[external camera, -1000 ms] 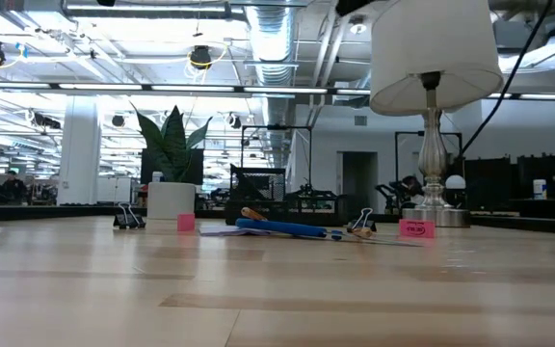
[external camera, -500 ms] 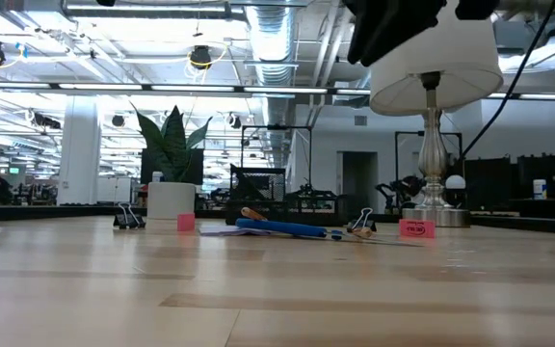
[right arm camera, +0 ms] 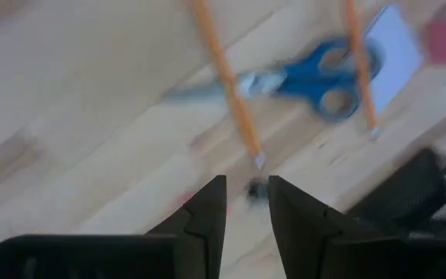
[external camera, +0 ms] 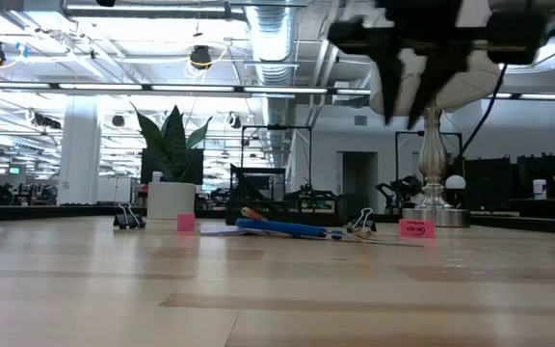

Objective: Pick and place office supplies into organizer
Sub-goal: Put the right pencil into the desk organizer

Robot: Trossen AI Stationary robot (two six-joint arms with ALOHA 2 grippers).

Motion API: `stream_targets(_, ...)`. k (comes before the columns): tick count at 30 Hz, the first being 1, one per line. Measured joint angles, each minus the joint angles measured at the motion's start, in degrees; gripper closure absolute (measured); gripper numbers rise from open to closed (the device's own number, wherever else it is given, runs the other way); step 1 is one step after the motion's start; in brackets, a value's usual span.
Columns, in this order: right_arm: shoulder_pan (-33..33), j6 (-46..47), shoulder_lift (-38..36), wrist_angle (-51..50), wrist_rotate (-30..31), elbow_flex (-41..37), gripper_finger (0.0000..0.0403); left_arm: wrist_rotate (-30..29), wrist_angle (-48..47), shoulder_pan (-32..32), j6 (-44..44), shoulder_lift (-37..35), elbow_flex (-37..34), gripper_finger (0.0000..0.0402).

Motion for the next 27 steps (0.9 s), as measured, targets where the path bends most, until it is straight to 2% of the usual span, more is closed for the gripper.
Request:
stream_targets(2,0.3,-1.2,0.3,-2.8,0.3,0.3,0.0312,0.0,0.0,0.0,0.0,0.2,0.0,0.0276)
stream_targets(6,0.5,-6.5,1.5,-2.3,0.2,0.7,0.0312,0.0,-0.1,0.0,0.0,0.5,0.0,0.0276)
stream_targets(20,-2.8,-13.6,4.7,-0.2,-9.3,0.2,0.0311,0.0,-0.2,0.0,-1.1,1.6,0.0,0.0276)
stream_targets(27,-3.5,-15.7,4.8,2.7,-12.0,0.2,0.0297,0.0,-0.2,0.0,-1.4,1.6,0.0,0.0276)
